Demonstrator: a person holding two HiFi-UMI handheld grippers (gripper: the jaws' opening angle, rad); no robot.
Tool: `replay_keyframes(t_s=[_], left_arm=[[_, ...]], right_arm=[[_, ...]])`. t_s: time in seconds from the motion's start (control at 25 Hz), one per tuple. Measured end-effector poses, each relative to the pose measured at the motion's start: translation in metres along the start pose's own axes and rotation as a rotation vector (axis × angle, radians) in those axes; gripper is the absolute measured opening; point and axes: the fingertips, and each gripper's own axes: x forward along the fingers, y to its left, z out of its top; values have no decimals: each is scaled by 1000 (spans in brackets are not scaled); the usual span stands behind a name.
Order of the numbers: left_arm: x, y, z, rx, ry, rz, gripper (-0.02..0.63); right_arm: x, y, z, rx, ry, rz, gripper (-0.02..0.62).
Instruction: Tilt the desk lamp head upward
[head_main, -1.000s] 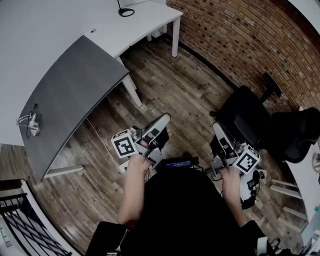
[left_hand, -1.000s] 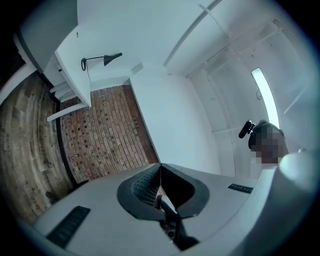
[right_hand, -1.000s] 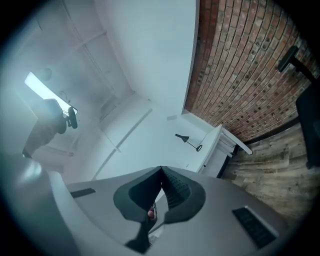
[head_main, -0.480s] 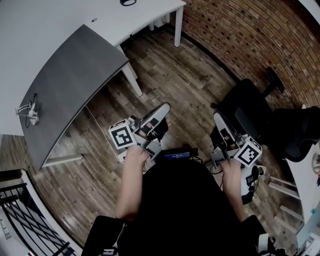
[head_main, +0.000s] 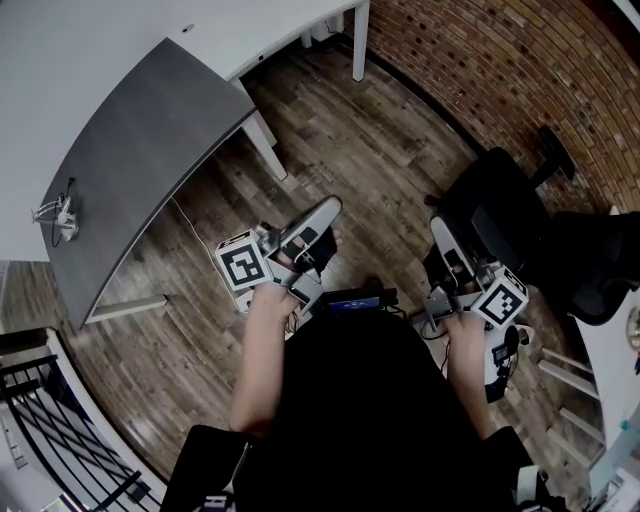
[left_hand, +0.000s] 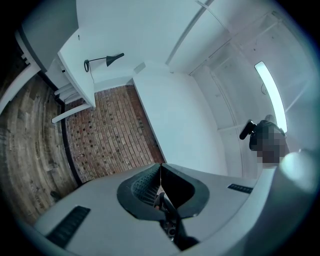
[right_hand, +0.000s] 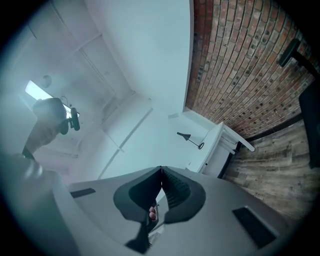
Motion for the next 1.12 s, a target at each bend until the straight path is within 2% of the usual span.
replay_keyframes(t_s=[0.4, 0.8, 1.12], left_arm=[[-4, 13, -10, -12, 14, 1, 14], [11, 12, -18, 17, 34, 13, 14], [-3, 24, -17, 5, 24, 26, 14]], right_arm=[[-11, -16, -7, 2, -33, -35, 15], [-27, -25, 7, -9, -35, -23, 15], [-20, -24, -6, -20, -30, -11, 15]])
